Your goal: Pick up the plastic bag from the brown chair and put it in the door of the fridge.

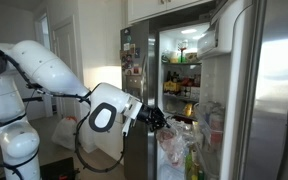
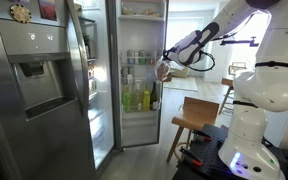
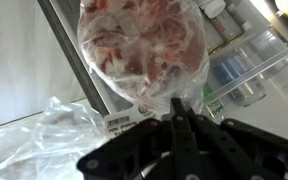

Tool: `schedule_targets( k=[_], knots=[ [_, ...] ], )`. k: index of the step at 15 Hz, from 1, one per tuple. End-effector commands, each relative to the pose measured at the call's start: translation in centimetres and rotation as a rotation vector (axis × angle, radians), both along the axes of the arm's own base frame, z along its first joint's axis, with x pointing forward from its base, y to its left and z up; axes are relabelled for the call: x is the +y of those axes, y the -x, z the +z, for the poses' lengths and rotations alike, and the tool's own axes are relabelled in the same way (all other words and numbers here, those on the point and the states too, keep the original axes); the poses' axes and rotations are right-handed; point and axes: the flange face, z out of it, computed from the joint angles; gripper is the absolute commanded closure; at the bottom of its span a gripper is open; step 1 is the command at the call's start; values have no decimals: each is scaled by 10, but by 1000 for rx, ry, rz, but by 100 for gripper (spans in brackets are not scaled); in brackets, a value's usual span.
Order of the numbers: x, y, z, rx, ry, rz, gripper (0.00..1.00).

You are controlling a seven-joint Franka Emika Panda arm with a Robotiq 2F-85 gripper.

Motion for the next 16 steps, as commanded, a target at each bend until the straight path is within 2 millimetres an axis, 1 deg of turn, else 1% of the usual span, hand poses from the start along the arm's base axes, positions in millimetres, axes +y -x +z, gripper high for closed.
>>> schedule_targets(
  k=[1, 3, 5, 7, 9, 10, 12, 14, 16],
  knots=[
    [-2, -12, 32, -74, 30, 30, 100],
    [-6, -18, 48, -110, 36, 39, 100],
    [-15, -23, 64, -146, 49, 46, 100],
    [-30, -25, 73, -173, 60, 45, 100],
    [-49, -25, 76, -188, 75, 45, 100],
    [-60, -25, 75, -194, 87, 48, 100],
    [-83, -25, 67, -192, 105, 53, 100],
    [-103, -27, 51, -178, 117, 53, 100],
    [-117, -33, 33, -165, 108, 47, 100]
  ],
)
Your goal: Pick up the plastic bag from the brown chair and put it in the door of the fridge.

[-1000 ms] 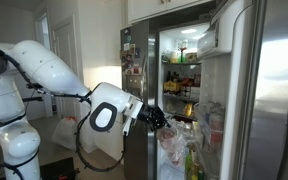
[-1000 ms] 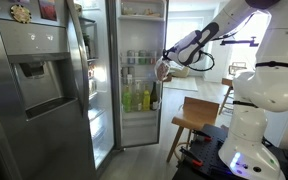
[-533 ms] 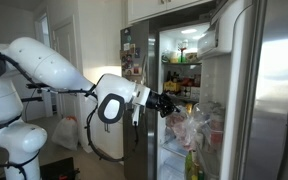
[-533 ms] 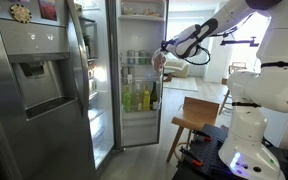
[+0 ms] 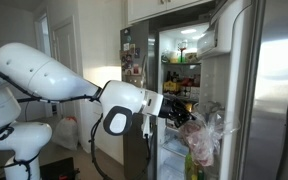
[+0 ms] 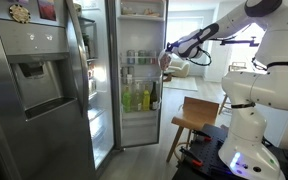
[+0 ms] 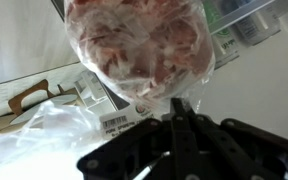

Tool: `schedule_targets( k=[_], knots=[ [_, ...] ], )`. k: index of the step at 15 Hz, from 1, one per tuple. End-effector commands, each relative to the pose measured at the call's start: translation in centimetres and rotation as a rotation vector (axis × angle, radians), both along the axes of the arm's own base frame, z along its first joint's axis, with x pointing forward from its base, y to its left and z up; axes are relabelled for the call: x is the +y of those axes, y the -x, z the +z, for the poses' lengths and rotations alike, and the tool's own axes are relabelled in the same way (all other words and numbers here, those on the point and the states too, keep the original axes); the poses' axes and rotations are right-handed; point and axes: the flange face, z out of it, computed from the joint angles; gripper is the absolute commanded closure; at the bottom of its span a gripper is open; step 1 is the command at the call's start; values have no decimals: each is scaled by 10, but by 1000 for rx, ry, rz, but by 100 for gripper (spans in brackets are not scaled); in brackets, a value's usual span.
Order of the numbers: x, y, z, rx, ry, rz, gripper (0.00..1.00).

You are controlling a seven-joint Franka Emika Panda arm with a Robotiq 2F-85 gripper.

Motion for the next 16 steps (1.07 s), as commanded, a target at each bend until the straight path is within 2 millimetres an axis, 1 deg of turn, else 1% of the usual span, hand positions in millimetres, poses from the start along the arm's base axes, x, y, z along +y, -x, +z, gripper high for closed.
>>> schedule_targets(
  k=[1, 4, 5, 7, 9, 12, 15, 16],
  knots=[
    [-24, -18, -17, -18, -5, 9, 100],
    [-23, -37, -42, 1, -32, 23, 100],
    [-18, -43, -47, 9, -41, 27, 100],
    [-5, -54, -51, 13, -60, 42, 100],
    [10, -63, -47, 5, -64, 71, 100],
    [29, -69, -36, -3, -49, 107, 100],
    [34, -75, -18, -41, -20, 135, 100],
    [31, -76, -12, -58, -8, 144, 100]
  ],
)
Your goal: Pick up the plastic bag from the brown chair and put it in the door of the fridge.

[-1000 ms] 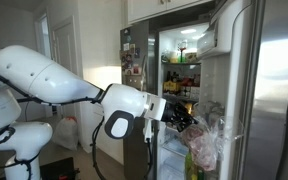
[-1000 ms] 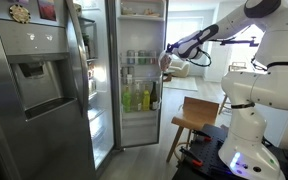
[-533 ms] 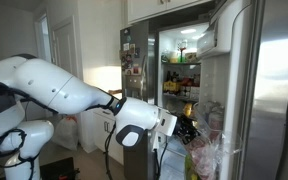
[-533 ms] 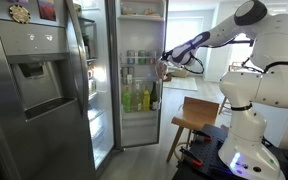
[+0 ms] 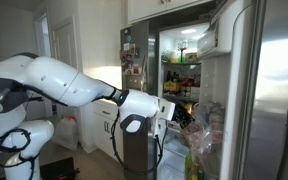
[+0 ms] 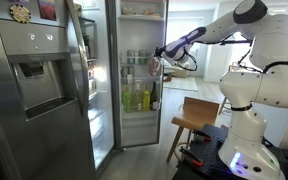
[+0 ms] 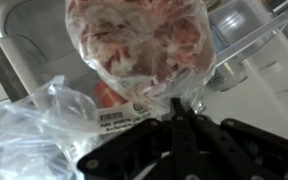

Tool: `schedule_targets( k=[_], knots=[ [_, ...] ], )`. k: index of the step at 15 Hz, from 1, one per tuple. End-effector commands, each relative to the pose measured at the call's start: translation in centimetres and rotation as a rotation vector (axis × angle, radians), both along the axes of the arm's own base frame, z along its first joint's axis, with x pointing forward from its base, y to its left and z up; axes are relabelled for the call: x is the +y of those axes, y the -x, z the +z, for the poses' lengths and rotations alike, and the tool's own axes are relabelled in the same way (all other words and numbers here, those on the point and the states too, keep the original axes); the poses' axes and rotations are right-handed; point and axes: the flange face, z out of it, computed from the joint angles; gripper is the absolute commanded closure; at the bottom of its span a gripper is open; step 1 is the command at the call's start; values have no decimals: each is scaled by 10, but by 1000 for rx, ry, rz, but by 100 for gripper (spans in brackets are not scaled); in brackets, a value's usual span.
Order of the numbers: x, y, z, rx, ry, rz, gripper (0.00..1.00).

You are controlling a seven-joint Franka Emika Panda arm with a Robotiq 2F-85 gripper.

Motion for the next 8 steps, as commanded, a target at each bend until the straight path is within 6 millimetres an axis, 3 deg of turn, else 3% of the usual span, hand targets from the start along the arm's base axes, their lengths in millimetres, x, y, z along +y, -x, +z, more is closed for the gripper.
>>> schedule_targets(
  k=[1, 4, 8],
  knots=[
    [-11, -4, 34, -90, 50, 22, 100],
    [-36, -1, 40, -162, 83, 52, 100],
    [-74, 6, -2, -166, 146, 72, 100]
  ],
)
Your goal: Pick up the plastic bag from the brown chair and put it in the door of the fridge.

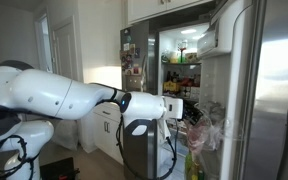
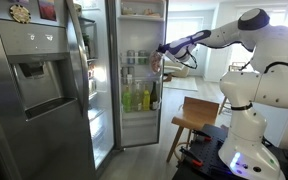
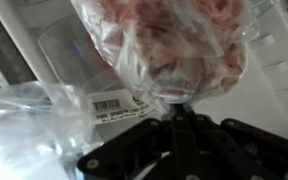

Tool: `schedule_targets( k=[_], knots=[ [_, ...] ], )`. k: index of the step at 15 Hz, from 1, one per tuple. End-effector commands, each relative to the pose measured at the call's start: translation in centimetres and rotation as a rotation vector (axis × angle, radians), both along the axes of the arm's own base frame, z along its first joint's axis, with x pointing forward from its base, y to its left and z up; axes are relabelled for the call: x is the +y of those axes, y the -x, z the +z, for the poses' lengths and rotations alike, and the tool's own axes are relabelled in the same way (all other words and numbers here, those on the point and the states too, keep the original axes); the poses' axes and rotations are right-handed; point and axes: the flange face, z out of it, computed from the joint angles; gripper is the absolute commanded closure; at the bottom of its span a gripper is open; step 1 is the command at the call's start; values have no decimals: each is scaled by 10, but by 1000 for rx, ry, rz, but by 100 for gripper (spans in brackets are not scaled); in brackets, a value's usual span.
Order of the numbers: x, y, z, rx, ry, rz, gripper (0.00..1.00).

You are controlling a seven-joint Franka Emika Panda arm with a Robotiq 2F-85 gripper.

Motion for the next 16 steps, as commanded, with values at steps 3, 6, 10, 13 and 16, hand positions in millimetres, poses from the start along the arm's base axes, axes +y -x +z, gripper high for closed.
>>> schedule_targets(
  k=[3, 6, 10, 13, 16],
  knots=[
    [-47, 6, -54, -56, 54, 27, 100],
    [-51, 9, -84, -43, 54, 43, 100],
    [-44, 18, -107, 21, 18, 42, 100],
    [-27, 25, -111, 80, -1, 47, 100],
    [1, 32, -111, 164, -17, 44, 100]
  ],
)
